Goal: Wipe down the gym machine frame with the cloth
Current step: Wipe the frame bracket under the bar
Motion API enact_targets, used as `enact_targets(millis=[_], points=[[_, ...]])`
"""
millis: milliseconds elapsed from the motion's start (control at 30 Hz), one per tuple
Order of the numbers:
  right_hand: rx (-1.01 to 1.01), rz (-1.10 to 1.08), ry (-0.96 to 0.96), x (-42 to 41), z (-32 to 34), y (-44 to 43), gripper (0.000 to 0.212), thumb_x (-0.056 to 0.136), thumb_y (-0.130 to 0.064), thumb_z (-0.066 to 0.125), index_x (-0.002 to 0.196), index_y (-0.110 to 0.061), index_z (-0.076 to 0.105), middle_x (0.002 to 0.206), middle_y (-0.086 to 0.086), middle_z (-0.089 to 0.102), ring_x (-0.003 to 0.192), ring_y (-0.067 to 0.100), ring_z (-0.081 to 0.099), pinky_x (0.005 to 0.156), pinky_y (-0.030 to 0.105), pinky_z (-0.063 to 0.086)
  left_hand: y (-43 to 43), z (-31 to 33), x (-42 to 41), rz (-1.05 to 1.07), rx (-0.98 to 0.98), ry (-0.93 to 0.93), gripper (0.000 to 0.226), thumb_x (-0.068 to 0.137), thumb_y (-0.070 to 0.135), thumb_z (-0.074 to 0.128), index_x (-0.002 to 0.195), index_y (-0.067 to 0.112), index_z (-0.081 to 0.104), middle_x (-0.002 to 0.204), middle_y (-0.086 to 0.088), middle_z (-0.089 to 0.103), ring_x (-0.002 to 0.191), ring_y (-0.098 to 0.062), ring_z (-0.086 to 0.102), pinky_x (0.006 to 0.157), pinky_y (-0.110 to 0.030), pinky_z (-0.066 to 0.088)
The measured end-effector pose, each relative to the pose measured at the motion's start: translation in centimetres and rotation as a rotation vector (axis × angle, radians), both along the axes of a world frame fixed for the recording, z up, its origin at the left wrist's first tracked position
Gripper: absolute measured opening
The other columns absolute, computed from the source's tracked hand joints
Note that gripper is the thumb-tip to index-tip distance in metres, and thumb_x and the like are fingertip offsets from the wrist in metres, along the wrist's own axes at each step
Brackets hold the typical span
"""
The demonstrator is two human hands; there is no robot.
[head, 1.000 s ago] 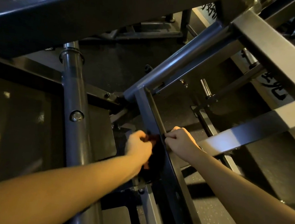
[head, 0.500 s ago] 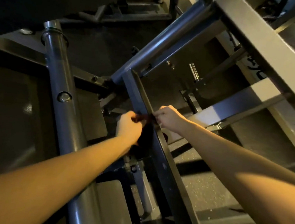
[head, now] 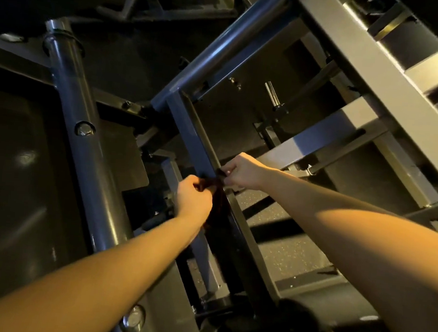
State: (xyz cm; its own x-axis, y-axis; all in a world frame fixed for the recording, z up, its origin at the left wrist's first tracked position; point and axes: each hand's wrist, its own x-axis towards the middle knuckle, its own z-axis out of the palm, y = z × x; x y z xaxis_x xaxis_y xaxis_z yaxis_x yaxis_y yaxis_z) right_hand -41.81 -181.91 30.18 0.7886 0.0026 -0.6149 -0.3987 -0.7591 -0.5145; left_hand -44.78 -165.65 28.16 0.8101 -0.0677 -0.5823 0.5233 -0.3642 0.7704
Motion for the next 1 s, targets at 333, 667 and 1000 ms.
enact_targets(millis=[333, 667, 1000], points=[[0.155, -0.242, 0.103, -0.4, -3.5, -1.8, 0.046, 0.096, -0.019, 0.067, 0.141, -0.027, 0.058, 0.113, -0.017, 0.057, 0.11, 0.006, 0.055, 0.109, 0.039, 0.042, 0.3, -2.1, -7.3, -0.032, -0.096, 0.183, 0.01, 0.096, 0.016, 0.066, 0.088, 0.021, 0.063, 0.083, -0.005, 0.067, 0.074, -0.017, 0.068, 0.066, -0.038, 0.06], [0.227, -0.337, 0.113, -0.5, -4.1, -1.9, 0.026, 0.095, -0.018, 0.069, 0.104, -0.041, 0.06, 0.111, -0.017, 0.059, 0.106, 0.006, 0.055, 0.1, 0.037, 0.043, 0.6, -2.3, -13.9, -0.124, -0.138, 0.353, 0.011, 0.097, 0.013, 0.066, 0.088, 0.017, 0.061, 0.089, -0.006, 0.067, 0.078, -0.018, 0.065, 0.055, -0.021, 0.05], [0.162, -0.227, 0.079, -0.3, -3.0, -1.8, 0.044, 0.097, -0.016, 0.066, 0.14, -0.022, 0.057, 0.11, -0.013, 0.057, 0.108, 0.009, 0.052, 0.09, 0.031, 0.04, 0.2, -1.8, -9.6, 0.006, -0.072, 0.164, 0.009, 0.098, 0.016, 0.064, 0.092, 0.02, 0.058, 0.09, -0.007, 0.064, 0.08, -0.021, 0.064, 0.069, -0.039, 0.057]])
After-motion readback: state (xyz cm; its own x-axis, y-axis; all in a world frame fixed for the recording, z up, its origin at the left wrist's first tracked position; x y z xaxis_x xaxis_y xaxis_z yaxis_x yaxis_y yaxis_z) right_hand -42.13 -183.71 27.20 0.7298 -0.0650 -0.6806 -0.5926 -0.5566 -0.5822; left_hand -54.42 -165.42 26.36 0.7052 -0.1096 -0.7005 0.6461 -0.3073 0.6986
